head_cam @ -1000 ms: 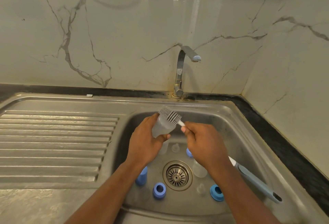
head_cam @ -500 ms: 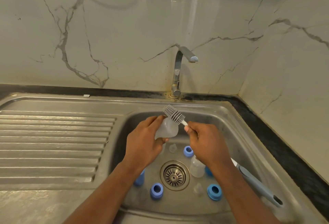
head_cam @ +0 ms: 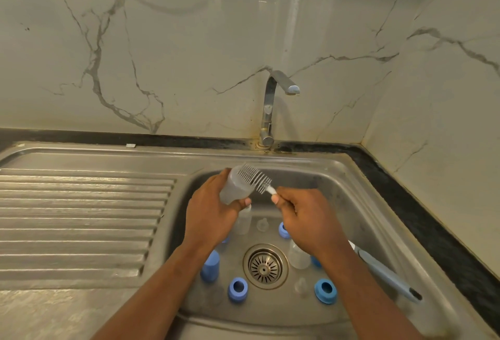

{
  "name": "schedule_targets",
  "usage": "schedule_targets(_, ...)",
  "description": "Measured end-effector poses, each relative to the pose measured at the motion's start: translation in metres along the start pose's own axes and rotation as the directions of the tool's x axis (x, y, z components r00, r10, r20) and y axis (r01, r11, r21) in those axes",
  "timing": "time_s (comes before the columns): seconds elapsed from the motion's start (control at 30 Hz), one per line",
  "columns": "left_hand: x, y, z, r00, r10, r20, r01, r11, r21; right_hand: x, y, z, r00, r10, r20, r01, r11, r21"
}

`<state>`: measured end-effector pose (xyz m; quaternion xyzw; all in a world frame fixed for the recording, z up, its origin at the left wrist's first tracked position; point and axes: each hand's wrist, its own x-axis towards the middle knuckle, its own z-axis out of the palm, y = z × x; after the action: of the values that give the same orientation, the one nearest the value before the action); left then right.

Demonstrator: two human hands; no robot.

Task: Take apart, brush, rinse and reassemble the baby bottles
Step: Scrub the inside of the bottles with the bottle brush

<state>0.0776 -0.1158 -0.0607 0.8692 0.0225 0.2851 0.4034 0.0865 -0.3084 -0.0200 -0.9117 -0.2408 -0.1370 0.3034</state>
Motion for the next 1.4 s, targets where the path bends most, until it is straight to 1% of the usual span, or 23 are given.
schedule_targets(0.07, 0.001, 0.000, -0.005, 0.999, -0.041, -0.034, 0.039, 0.998, -0.047, -0.002, -0.004, 0.002, 0.997, -0.036, 0.068, 0.039, 0.998, -0.044)
schedule_targets(0.1, 0.001, -0.001, -0.006, 0.998, -0.048, -0.040, 0.045, 0.997, -0.058, -0.002, -0.004, 0.003, 0.997, -0.039, 0.072, 0.043, 0.997, -0.058)
schedule_targets(0.27, -0.005, 0.004, 0.005, 1.000, -0.023, 0.007, 0.024, 0.997, -0.080, 0.001, 0.000, 0.003, 0.995, 0.056, -0.083, -0.057, 0.998, -0.015)
schedule_targets(0.33, -0.007, 0.006, 0.008, 1.000, -0.015, 0.025, 0.017, 0.996, -0.086, 0.002, 0.001, 0.003, 0.993, 0.063, -0.104, -0.066, 0.997, -0.025)
schedule_targets(0.43, -0.005, 0.003, 0.005, 0.999, -0.035, 0.002, 0.035, 0.996, -0.083, 0.002, 0.001, 0.001, 0.997, 0.027, -0.070, -0.027, 1.000, -0.001)
schedule_targets(0.53, 0.000, 0.000, -0.001, 0.987, -0.144, -0.066, 0.131, 0.975, -0.178, -0.002, -0.001, 0.000, 0.998, -0.054, 0.039, 0.056, 0.998, -0.037)
schedule_targets(0.6, 0.004, -0.001, -0.005, 0.979, -0.187, -0.085, 0.165, 0.962, -0.217, -0.004, -0.004, 0.002, 0.994, -0.080, 0.078, 0.087, 0.992, -0.087)
schedule_targets(0.7, 0.005, -0.001, -0.004, 0.979, -0.188, -0.076, 0.162, 0.951, -0.264, -0.001, -0.001, 0.006, 0.995, -0.083, 0.047, 0.088, 0.989, -0.121)
schedule_targets(0.8, 0.004, -0.003, -0.004, 0.978, -0.198, -0.064, 0.170, 0.937, -0.307, 0.000, 0.000, 0.005, 0.994, -0.104, -0.033, 0.101, 0.993, -0.064)
schedule_targets(0.87, 0.003, -0.003, -0.004, 0.981, -0.184, -0.058, 0.157, 0.936, -0.314, -0.001, -0.002, 0.003, 0.991, -0.101, -0.085, 0.101, 0.995, -0.006)
schedule_targets(0.93, 0.001, 0.000, -0.003, 0.989, -0.144, -0.038, 0.126, 0.947, -0.296, -0.002, -0.004, 0.004, 0.993, -0.092, -0.072, 0.092, 0.996, -0.008)
schedule_targets(1.0, 0.000, 0.002, -0.001, 0.994, -0.108, -0.021, 0.097, 0.950, -0.297, 0.000, -0.003, 0.006, 0.996, -0.054, -0.072, 0.053, 0.998, -0.017)
schedule_targets(1.1, -0.002, 0.004, 0.002, 0.997, -0.074, 0.002, 0.071, 0.948, -0.310, 0.003, 0.002, 0.005, 0.993, 0.017, -0.116, -0.020, 1.000, -0.021)
schedule_targets(1.17, -0.003, 0.003, 0.004, 0.998, -0.049, 0.026, 0.055, 0.952, -0.302, 0.006, 0.006, 0.002, 0.993, 0.042, -0.113, -0.043, 0.999, -0.008)
schedule_targets(1.23, -0.002, 0.001, 0.004, 0.999, -0.036, 0.030, 0.043, 0.962, -0.269, 0.005, 0.007, -0.002, 0.995, 0.042, -0.094, -0.040, 0.999, 0.025)
schedule_targets(1.3, 0.000, -0.003, 0.003, 0.999, -0.041, 0.006, 0.041, 0.973, -0.227, 0.003, 0.006, -0.003, 0.999, 0.034, -0.033, -0.032, 0.998, 0.057)
schedule_targets(1.37, 0.000, -0.004, 0.000, 0.998, -0.058, -0.028, 0.051, 0.976, -0.212, -0.001, 0.002, -0.003, 0.999, 0.016, 0.044, -0.018, 0.999, 0.042)
schedule_targets(1.4, 0.000, -0.003, -0.001, 0.998, -0.055, -0.038, 0.046, 0.977, -0.208, -0.002, 0.001, -0.004, 0.998, 0.016, 0.060, -0.017, 1.000, 0.022)
